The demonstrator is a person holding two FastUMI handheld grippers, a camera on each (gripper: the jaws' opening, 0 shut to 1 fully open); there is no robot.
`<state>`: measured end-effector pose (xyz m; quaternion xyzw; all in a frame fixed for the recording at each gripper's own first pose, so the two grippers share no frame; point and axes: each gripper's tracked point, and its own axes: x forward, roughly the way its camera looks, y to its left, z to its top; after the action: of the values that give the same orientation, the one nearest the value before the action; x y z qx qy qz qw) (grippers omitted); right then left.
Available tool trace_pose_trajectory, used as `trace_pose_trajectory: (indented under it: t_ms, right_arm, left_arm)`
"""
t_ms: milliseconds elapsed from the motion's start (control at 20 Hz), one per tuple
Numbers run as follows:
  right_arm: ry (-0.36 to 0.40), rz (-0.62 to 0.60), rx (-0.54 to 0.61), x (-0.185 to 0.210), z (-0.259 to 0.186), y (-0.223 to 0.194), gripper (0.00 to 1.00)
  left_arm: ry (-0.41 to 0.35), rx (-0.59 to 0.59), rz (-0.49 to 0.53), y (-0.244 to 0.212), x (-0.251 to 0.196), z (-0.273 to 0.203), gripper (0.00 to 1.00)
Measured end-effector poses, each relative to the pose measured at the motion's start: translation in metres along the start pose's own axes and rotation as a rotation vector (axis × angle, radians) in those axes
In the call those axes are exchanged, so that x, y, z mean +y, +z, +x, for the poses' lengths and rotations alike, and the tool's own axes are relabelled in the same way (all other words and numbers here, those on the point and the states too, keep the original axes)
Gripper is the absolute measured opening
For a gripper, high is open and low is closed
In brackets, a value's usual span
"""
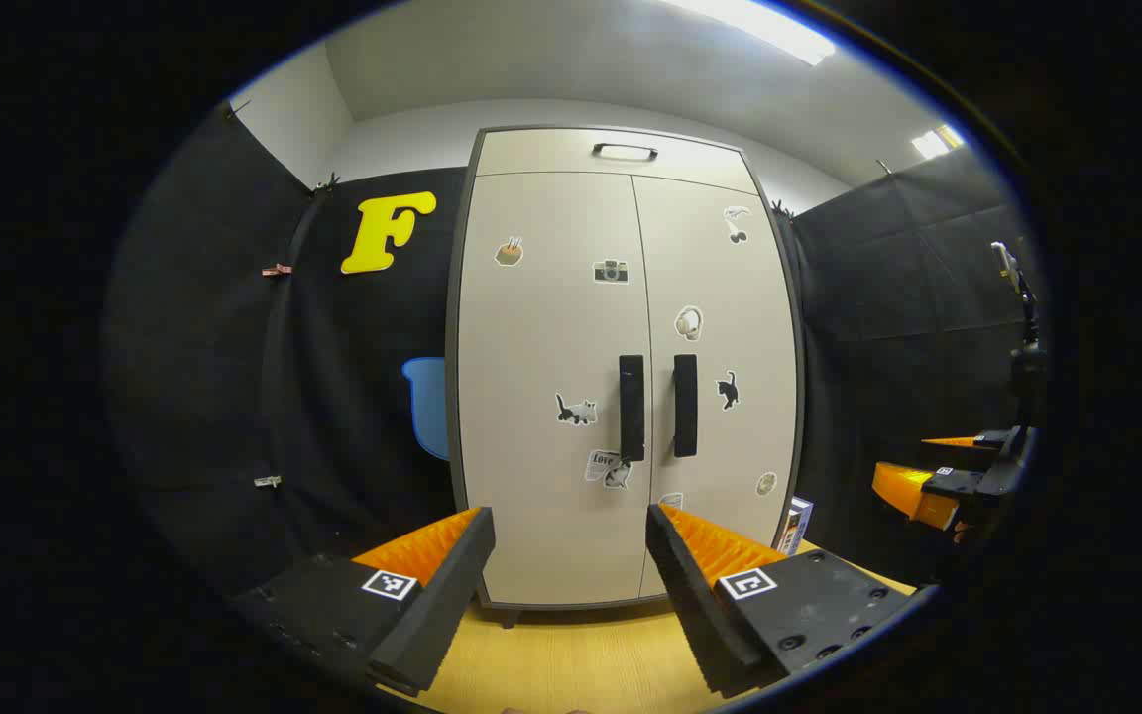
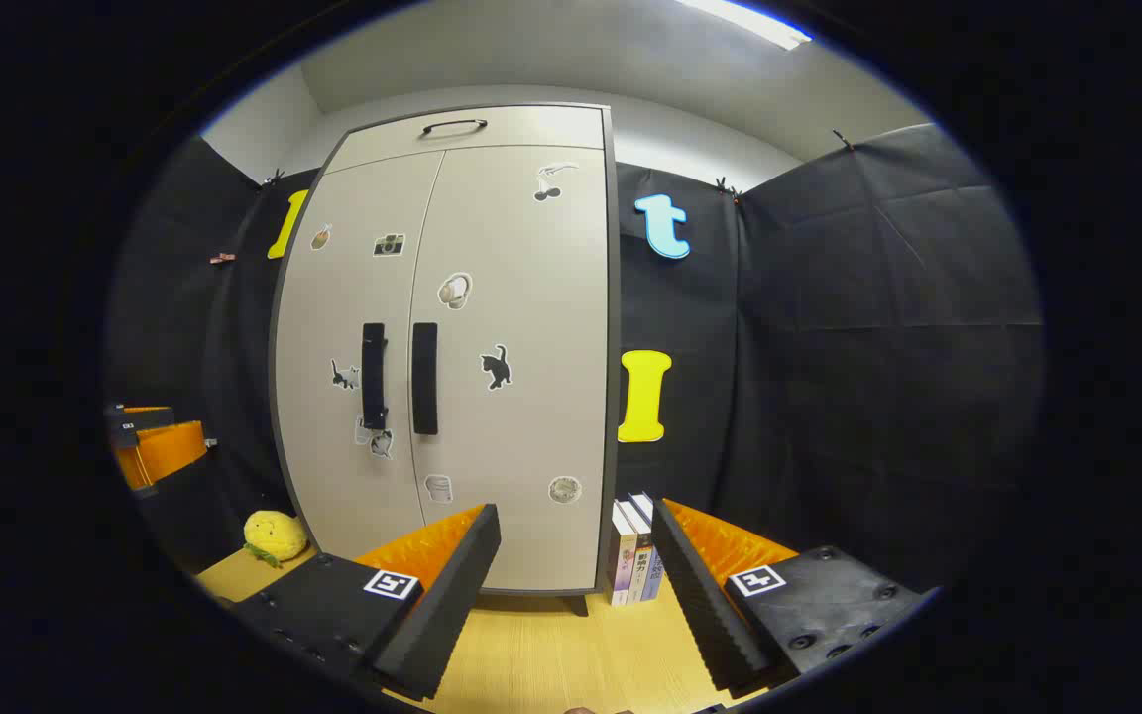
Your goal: Open the right door of the double-door shoe cabinet with the right hand, and open the left door with the left hand.
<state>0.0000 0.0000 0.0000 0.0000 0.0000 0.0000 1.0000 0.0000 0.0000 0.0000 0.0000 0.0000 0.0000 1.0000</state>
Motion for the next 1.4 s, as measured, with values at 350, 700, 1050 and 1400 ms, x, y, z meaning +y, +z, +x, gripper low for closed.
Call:
trace_pose_trajectory:
  t_ms: [350, 700, 1050, 1400]
  right_arm:
    - [-0.005, -0.018, 0.021, 0.015, -0.003, -0.004, 0.98]
    - [-0.044, -0.028, 0.028, 0.016, 0.0, 0.006, 0.98]
    - [0.029, -0.044, 0.047, 0.05, 0.017, 0.014, 0.98]
    - [0.102, -0.027, 0.047, 0.094, 0.076, 0.047, 0.98]
  left_arm:
    - [0.012, -0.008, -0.037, -0.001, 0.014, -0.014, 0.95]
    - [-0.002, 0.023, -0.037, -0.009, 0.018, -0.013, 0.95]
    - [-0.002, 0.034, -0.03, -0.007, 0.02, -0.011, 0.95]
    - [0.035, 0.025, -0.035, -0.006, 0.032, -0.017, 0.95]
